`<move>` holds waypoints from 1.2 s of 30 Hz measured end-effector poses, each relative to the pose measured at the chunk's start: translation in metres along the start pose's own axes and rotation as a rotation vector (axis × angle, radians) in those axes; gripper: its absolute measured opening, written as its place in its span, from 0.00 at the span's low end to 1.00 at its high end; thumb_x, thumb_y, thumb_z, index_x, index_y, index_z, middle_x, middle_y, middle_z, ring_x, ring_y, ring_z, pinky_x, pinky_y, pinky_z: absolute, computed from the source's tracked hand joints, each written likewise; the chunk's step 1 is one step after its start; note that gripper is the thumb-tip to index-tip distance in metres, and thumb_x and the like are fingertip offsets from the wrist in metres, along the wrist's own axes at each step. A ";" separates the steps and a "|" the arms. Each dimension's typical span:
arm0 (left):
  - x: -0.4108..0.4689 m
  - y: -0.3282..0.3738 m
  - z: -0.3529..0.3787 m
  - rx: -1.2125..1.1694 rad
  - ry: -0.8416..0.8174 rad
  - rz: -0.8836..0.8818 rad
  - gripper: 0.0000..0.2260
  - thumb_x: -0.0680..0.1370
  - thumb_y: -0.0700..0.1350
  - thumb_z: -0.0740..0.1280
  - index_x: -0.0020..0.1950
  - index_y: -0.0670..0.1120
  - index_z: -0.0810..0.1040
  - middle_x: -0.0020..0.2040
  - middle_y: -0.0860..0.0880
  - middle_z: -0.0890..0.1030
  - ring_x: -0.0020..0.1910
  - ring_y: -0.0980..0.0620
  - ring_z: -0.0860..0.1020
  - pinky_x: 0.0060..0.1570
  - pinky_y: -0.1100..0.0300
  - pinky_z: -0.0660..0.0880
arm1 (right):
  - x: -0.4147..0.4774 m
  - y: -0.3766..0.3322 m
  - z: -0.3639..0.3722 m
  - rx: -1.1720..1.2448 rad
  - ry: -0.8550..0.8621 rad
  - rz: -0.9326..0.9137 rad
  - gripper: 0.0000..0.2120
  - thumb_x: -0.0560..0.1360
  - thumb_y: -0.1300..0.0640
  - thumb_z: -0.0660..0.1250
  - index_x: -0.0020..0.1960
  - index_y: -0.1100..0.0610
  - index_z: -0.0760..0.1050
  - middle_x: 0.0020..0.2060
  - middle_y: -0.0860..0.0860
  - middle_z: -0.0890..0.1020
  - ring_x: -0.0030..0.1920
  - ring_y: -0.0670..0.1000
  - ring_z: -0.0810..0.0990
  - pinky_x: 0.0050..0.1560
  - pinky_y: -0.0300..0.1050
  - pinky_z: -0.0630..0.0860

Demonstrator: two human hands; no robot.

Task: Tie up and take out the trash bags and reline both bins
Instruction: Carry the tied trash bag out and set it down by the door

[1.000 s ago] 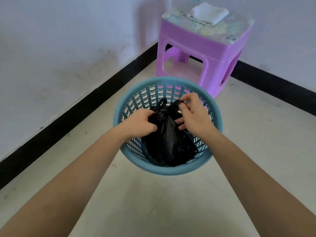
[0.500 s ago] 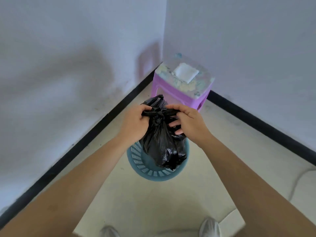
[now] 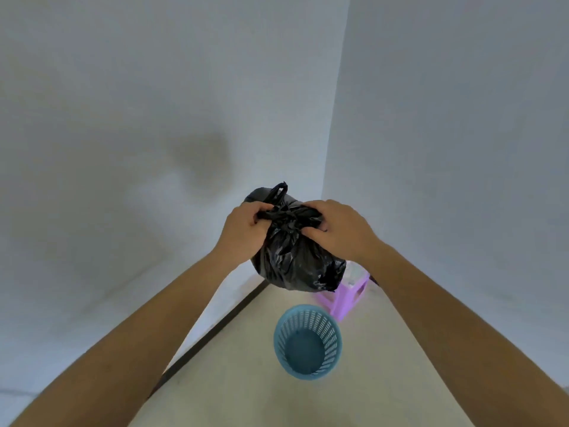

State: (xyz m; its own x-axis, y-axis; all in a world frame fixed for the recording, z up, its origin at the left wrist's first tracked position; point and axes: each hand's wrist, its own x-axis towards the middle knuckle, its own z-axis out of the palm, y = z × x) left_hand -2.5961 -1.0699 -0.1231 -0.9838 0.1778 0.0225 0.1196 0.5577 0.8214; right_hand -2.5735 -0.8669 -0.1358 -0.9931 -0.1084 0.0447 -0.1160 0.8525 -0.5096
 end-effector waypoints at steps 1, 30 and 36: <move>-0.008 0.009 -0.014 -0.012 -0.006 -0.010 0.14 0.76 0.37 0.64 0.59 0.48 0.81 0.42 0.54 0.81 0.48 0.49 0.80 0.59 0.49 0.76 | 0.001 -0.008 -0.010 0.004 0.011 -0.024 0.22 0.76 0.45 0.66 0.70 0.43 0.70 0.53 0.48 0.79 0.57 0.52 0.77 0.57 0.51 0.74; -0.690 -0.016 -0.108 -0.219 1.199 -0.678 0.03 0.74 0.47 0.74 0.48 0.51 0.83 0.43 0.51 0.85 0.44 0.53 0.83 0.42 0.61 0.78 | -0.384 -0.387 0.171 0.134 -0.656 -1.276 0.19 0.83 0.48 0.57 0.73 0.43 0.66 0.64 0.45 0.76 0.64 0.49 0.74 0.63 0.46 0.70; -0.866 -0.051 -0.133 -0.163 1.317 -0.782 0.06 0.73 0.41 0.74 0.48 0.50 0.83 0.45 0.53 0.85 0.44 0.58 0.83 0.48 0.64 0.78 | -0.530 -0.483 0.244 0.161 -0.819 -1.432 0.18 0.83 0.50 0.58 0.73 0.44 0.67 0.63 0.44 0.76 0.64 0.45 0.73 0.61 0.39 0.67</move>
State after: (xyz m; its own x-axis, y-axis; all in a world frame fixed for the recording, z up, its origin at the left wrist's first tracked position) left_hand -1.7683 -1.3600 -0.1089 -0.2190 -0.9752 -0.0308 -0.3948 0.0597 0.9168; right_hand -1.9866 -1.3463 -0.1233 0.1884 -0.9751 0.1173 -0.8141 -0.2219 -0.5366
